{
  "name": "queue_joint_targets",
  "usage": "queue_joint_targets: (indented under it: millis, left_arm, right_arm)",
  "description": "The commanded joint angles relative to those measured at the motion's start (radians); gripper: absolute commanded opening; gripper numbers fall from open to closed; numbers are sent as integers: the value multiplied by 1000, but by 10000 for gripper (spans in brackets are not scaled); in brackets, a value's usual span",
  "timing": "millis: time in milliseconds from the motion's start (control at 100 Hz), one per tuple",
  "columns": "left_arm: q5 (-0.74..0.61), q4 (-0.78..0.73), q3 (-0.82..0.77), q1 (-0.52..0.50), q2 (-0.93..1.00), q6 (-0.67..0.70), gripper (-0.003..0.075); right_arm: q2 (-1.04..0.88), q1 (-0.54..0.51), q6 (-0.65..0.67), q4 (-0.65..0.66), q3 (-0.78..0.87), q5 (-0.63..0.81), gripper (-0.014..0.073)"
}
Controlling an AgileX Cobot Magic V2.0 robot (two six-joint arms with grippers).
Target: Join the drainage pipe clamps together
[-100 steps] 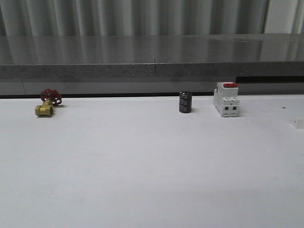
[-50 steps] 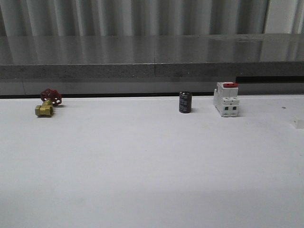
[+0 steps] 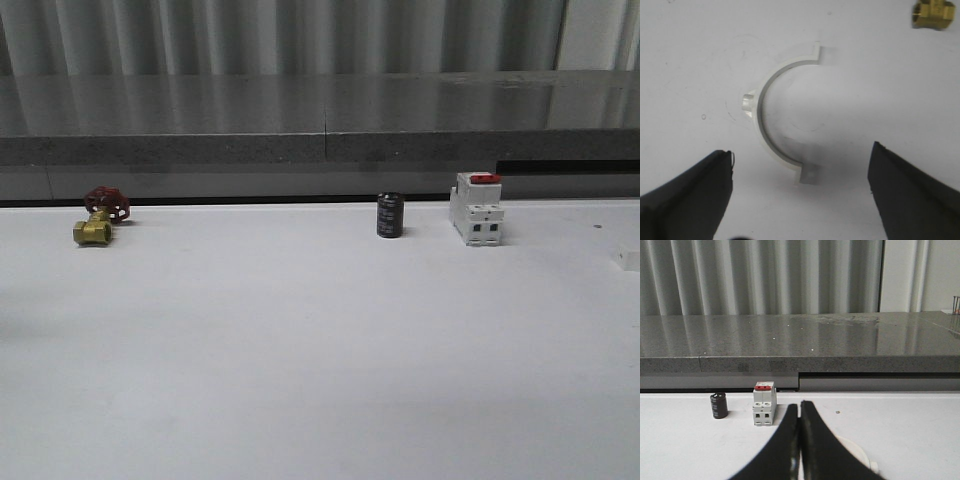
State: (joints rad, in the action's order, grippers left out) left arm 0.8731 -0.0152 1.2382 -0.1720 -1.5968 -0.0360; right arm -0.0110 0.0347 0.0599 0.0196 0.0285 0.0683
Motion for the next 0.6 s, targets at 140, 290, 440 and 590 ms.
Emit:
queue_joint_targets:
  millis: [140,290,440,590]
  left_arm:
    - [-48,23,82,-63,-137,-69,546]
    - [-57,32,131,-82,-230,-130,546]
    - [-64,32,182,-89,-305,-136,546]
    - [-81,32,216,-89,-354,-160,546]
  right_arm:
    - [-2,-3,-8,7,-19,85,-67]
    - [-2,-3,-8,7,-19,85,-67]
    - [-2,-3,-8,7,-19,85,-67]
    - [-2,-3,-8,7,-19,85,-67]
